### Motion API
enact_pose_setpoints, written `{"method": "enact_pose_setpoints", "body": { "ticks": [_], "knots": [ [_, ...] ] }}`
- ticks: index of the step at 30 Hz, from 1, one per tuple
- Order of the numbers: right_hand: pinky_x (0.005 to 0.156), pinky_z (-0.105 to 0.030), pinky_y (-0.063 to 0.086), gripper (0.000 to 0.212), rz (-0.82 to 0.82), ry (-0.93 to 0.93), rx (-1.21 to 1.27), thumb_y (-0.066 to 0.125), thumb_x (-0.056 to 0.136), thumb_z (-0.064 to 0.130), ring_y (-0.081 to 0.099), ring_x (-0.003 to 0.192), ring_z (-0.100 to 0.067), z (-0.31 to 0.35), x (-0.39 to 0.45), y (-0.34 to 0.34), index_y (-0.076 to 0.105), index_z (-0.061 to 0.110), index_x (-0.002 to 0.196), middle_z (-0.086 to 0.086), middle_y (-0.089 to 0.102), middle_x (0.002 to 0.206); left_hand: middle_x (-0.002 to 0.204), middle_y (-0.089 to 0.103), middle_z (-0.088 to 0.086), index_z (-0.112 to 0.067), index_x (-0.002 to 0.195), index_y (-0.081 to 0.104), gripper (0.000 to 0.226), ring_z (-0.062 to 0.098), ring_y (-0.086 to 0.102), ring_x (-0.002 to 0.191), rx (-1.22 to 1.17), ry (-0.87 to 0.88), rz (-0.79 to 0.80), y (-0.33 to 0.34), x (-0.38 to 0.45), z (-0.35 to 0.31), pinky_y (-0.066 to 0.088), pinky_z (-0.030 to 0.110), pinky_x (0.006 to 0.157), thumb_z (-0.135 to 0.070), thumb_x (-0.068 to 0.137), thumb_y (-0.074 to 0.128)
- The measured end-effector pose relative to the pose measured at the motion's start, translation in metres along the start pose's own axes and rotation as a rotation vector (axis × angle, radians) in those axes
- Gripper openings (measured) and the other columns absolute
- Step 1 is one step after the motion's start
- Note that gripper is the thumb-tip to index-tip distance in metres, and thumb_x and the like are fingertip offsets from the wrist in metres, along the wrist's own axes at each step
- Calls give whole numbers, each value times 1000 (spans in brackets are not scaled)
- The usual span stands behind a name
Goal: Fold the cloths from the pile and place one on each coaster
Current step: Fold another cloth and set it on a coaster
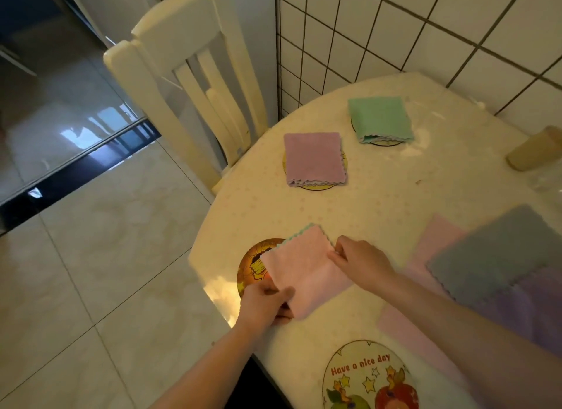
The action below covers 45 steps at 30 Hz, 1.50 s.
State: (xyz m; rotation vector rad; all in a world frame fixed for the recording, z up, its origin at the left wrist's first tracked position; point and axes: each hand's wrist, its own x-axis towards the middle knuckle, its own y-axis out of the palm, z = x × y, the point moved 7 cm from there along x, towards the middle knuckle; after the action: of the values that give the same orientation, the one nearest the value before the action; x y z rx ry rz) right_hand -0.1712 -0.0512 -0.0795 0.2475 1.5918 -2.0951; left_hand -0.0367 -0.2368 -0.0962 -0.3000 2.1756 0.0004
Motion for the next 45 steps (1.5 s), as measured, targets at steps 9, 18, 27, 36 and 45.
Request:
{"method": "enact_pose_setpoints", "body": {
  "ticks": [9, 18, 27, 36, 45],
  "knots": [
    [74, -31, 40, 34, -4, 158, 315, 61, 86, 36, 57, 97, -28, 10, 4, 1, 54, 6, 102, -10, 62, 100, 68, 69, 5, -11, 73, 66, 11, 21, 68, 57, 255, 99, -283, -13, -1, -19, 60, 39, 64, -14, 74, 76],
    [50, -28, 24, 39, 136, 221, 492, 59, 87, 34, 39, 57, -14, 7, 0, 4, 37, 18, 59, 2, 39, 59, 88, 63, 9, -4, 89, 63, 24, 21, 55, 76, -26, -66, -227, 1, 6, -11, 46, 31, 62, -19, 76, 75],
    [53, -26, 25, 35, 20, 192, 676, 54, 92, 26, 36, 58, -9, 18, -20, -6, 39, 22, 61, 6, 38, 63, 92, 62, 14, -2, 100, 59, 21, 25, 59, 77, -247, 7, 8, -7, -1, -25, 51, 35, 65, -7, 80, 67],
    [64, -27, 40, 24, -110, 316, 930, 52, 93, 30, 53, 80, -15, 53, -67, 23, 60, 8, 99, -5, 60, 92, 108, 61, 26, -6, 102, 56, 24, 42, 61, 98, -127, 94, 56, -63, 8, -34, 53, 59, 83, -1, 82, 67],
    [65, -23, 46, 23, -294, 547, 1008, 60, 89, 28, 55, 82, -12, 78, -82, 62, 58, 10, 102, 2, 58, 90, 96, 62, 9, -15, 103, 50, 23, 23, 61, 84, 360, 326, 81, -90, 23, -42, 54, 42, 75, -10, 86, 65]
  ]
}}
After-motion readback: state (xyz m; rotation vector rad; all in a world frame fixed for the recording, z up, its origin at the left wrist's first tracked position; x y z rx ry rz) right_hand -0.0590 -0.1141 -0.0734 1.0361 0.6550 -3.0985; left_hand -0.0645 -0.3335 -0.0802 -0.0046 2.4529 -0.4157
